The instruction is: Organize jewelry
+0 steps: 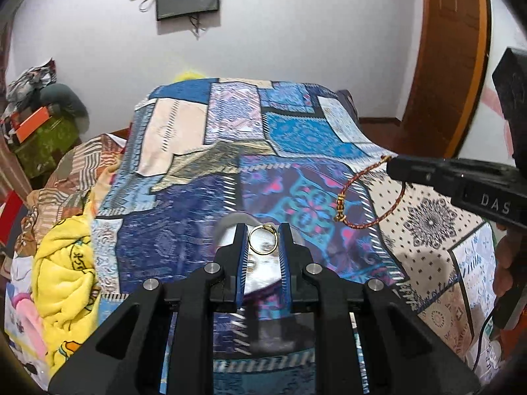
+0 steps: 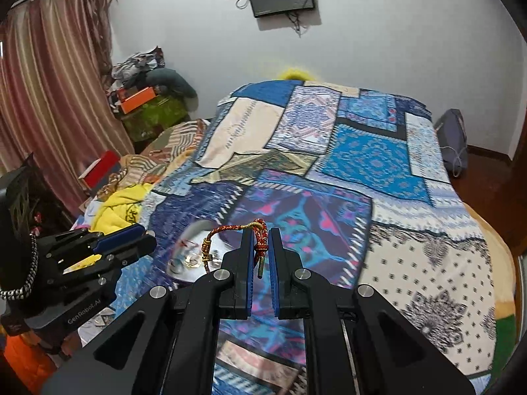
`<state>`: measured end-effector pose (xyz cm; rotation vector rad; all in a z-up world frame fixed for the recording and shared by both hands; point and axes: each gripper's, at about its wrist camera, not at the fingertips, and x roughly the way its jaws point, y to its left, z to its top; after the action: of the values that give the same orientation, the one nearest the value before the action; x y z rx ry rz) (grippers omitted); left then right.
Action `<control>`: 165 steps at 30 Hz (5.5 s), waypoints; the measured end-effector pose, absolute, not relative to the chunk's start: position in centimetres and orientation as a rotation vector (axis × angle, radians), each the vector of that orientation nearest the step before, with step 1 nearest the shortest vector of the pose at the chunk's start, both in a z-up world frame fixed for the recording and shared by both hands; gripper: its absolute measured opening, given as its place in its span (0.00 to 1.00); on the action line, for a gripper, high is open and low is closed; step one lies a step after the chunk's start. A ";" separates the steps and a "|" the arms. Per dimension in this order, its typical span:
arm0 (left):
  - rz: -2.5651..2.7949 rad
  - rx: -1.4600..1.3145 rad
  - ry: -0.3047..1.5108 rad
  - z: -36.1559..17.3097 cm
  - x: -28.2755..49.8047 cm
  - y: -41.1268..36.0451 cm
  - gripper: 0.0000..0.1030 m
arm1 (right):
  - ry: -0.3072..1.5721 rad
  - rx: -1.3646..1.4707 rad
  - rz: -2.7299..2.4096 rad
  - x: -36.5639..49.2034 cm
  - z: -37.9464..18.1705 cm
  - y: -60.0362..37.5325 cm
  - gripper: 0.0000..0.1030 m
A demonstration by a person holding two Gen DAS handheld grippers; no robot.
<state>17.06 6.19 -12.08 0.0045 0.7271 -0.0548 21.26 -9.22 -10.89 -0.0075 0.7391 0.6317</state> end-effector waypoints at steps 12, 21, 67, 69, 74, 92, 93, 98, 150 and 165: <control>-0.052 -0.090 0.778 -14.8 17.7 9.9 0.16 | 0.833 -0.066 0.708 22.4 -14.2 -4.2 0.07; -0.100 -0.132 0.835 -17.3 18.6 10.1 0.16 | 0.896 -0.088 0.723 23.1 -16.3 -2.6 0.07; 0.006 -0.065 0.250 3.4 2.5 6.6 0.43 | 0.269 0.039 0.628 5.8 3.7 -10.6 0.42; 0.017 -0.067 0.199 4.4 0.4 6.3 0.50 | 0.222 0.043 0.602 4.2 4.1 -10.9 0.54; 0.056 -0.067 0.138 5.5 -2.8 5.9 0.69 | 0.156 0.033 0.538 2.1 4.4 -10.8 0.81; 0.128 -0.067 0.108 5.2 -5.8 5.4 0.98 | 0.152 0.038 0.476 1.1 3.6 -11.4 1.00; 0.128 -0.066 0.109 5.2 -5.8 5.3 0.98 | 0.151 0.037 0.477 1.1 3.6 -11.4 1.00; 0.131 -0.052 0.113 5.0 -5.7 5.2 0.98 | 0.154 0.034 0.474 0.9 3.4 -11.5 1.00; 0.077 -0.062 0.169 4.0 -3.4 4.8 0.99 | 0.200 0.055 0.471 1.3 3.5 -12.5 1.00; 0.077 -0.085 0.169 4.0 -3.5 5.4 0.99 | 0.204 0.045 0.465 1.5 3.5 -11.9 1.00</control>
<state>-3.45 5.42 3.98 -0.0848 0.1687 0.0770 1.47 -11.91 3.51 0.0445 0.2039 0.4646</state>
